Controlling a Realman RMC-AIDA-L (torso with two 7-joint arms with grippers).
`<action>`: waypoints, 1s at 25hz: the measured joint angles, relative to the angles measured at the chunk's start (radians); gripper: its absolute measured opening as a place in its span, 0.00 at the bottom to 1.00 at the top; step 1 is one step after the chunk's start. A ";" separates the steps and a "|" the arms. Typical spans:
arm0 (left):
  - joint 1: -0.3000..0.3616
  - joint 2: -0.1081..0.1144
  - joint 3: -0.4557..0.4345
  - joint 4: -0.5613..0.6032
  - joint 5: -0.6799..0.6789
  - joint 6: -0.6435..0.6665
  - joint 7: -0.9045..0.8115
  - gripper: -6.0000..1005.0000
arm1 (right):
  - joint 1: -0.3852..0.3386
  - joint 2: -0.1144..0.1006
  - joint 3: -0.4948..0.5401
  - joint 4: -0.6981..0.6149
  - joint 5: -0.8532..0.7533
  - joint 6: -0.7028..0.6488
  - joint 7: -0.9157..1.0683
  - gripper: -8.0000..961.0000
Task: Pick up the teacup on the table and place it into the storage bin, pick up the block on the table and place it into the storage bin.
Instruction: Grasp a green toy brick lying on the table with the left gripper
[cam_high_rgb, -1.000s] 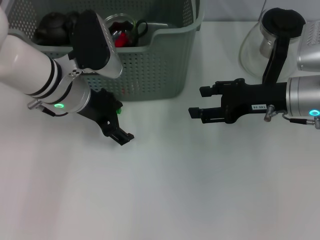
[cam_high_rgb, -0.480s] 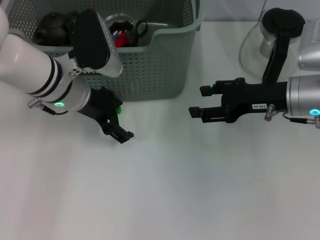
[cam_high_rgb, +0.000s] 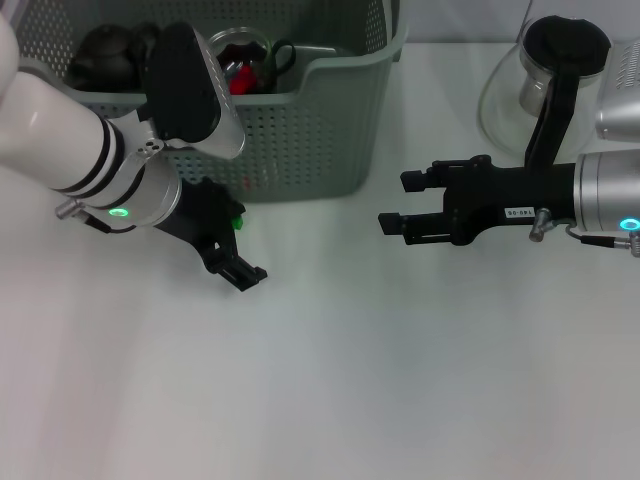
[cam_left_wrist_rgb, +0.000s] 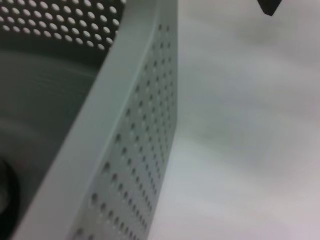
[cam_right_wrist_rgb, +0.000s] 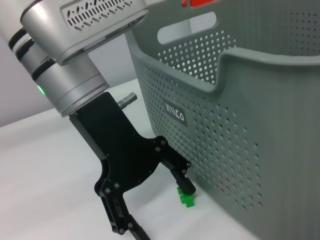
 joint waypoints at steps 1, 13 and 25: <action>0.000 0.001 0.000 0.002 0.000 0.010 0.000 0.96 | 0.000 0.000 0.000 0.000 0.000 0.000 0.000 0.80; 0.023 0.004 -0.011 0.144 -0.004 0.215 0.002 0.95 | 0.000 -0.003 0.000 0.001 -0.001 0.000 0.000 0.80; 0.003 0.006 -0.012 0.094 0.028 0.124 -0.003 0.93 | 0.002 -0.005 0.000 0.000 0.001 -0.001 -0.001 0.80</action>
